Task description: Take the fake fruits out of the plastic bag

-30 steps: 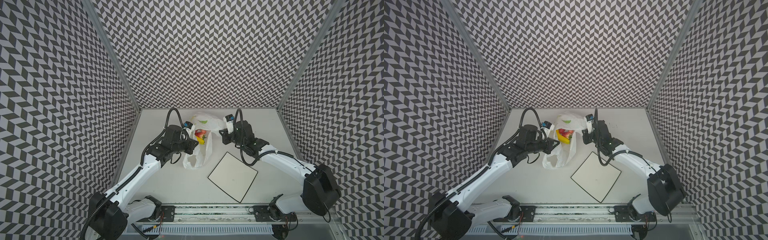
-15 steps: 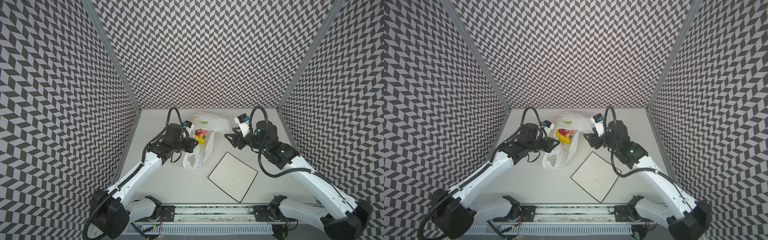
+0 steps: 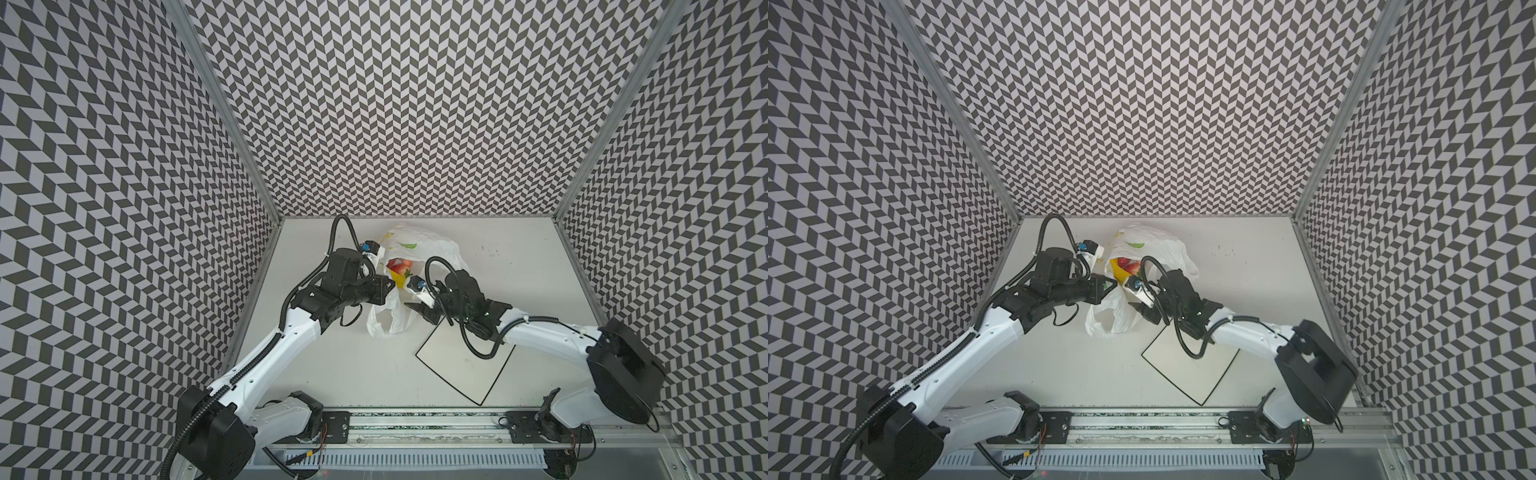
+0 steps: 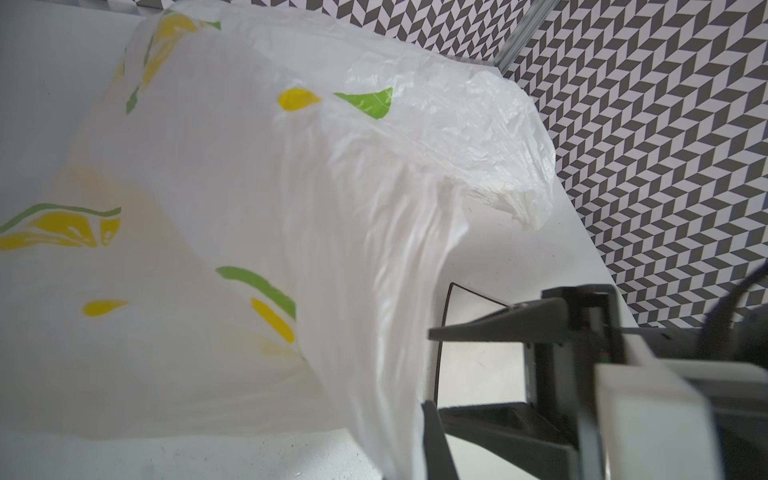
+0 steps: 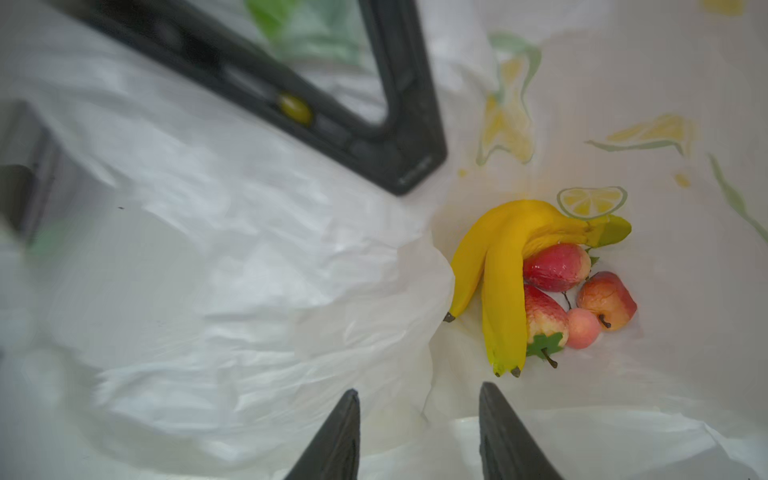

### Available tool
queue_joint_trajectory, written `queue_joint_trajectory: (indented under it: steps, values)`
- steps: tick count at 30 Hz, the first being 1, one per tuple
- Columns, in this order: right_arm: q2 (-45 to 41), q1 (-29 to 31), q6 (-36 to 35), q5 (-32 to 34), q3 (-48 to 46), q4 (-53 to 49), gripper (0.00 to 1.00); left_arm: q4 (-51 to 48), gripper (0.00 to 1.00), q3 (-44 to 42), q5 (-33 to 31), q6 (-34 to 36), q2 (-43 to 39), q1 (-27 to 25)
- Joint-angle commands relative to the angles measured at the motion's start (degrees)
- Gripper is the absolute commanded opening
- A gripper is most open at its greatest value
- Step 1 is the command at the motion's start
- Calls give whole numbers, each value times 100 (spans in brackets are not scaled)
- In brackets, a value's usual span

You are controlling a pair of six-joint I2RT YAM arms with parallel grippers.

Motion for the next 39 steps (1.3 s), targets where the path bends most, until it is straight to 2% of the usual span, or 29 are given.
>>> queue_joint_trajectory:
  steps: [1, 5, 11, 18, 24, 30, 39]
  values:
    - [463, 62, -622, 553, 331, 1215, 47, 91, 0, -109, -106, -150, -163, 28]
    - [1131, 40, -693, 1016, 602, 1550, 49, -1, 0, -123, -142, -136, -223, 26]
    - [1934, 15, -829, 1164, 1112, 1747, 51, -35, 0, -187, -149, -172, -389, 30]
    - [2682, -116, -935, 691, 1758, 1574, 60, -269, 0, -73, -133, -34, -413, 30]
    - [3087, -126, -813, 287, 2176, 1221, 61, -392, 0, -10, -191, 18, -422, 30]
    - [3411, -126, -624, 240, 2488, 986, 52, -437, 0, -29, -287, -14, -482, 28]
    - [3181, -126, -650, 283, 2546, 569, 19, -387, 0, -154, -472, -115, -627, 32]
